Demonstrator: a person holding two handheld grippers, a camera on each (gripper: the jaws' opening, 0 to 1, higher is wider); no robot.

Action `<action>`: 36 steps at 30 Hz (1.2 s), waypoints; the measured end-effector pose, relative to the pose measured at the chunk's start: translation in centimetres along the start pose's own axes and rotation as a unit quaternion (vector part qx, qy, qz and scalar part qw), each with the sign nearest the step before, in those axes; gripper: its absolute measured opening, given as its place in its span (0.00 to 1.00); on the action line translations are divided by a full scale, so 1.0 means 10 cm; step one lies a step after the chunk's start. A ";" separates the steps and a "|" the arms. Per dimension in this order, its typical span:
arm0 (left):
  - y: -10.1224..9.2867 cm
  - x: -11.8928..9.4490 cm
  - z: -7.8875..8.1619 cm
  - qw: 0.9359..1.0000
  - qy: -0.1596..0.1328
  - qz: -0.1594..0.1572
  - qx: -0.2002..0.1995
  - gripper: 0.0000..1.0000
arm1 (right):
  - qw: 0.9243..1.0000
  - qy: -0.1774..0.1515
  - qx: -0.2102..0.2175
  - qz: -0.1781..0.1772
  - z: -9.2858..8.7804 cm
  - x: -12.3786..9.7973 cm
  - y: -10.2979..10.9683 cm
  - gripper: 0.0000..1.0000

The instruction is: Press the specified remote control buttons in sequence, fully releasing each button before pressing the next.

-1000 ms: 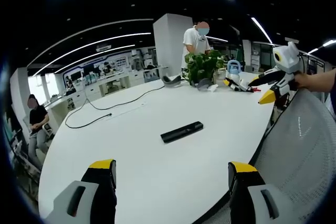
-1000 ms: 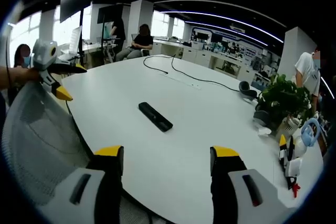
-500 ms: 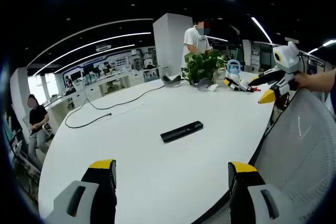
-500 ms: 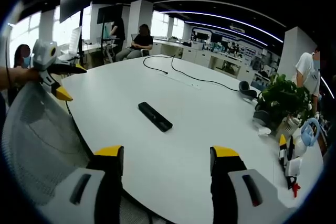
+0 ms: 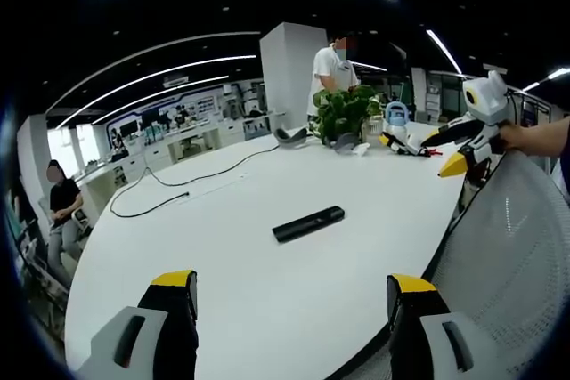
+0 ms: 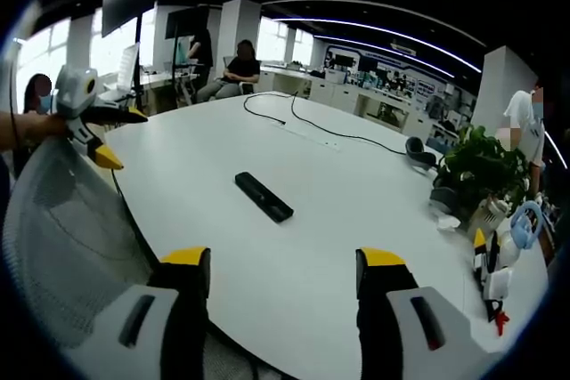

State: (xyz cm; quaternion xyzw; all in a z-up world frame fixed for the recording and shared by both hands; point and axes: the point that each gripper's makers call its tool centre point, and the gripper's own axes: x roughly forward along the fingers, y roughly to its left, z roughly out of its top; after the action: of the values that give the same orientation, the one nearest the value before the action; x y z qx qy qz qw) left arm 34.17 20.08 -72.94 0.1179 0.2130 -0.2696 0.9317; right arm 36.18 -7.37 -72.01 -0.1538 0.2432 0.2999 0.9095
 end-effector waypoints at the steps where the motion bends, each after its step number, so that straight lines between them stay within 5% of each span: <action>1: 0.00 0.00 0.00 1.000 0.000 0.000 0.000 0.93 | 1.000 0.000 0.000 -0.001 0.00 0.00 0.00 0.69; 18: -0.03 0.00 -0.01 1.000 0.008 -0.006 0.008 0.93 | 1.000 -0.005 -0.001 -0.001 0.04 -0.01 0.00 0.68; 25: -0.23 0.07 -0.15 0.986 0.086 -0.062 0.126 0.93 | 1.000 -0.015 0.011 -0.014 0.05 -0.03 -0.08 0.69; 36: -0.04 0.37 0.14 0.984 0.086 -0.088 0.129 0.93 | 1.000 -0.018 0.020 -0.017 0.04 -0.03 -0.12 0.68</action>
State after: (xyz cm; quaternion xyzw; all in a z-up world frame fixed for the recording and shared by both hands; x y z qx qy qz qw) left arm 37.21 17.66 -73.45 0.2408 0.2652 -0.3647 0.8595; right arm 36.88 -8.31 -71.39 -0.1344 0.2305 0.2822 0.9215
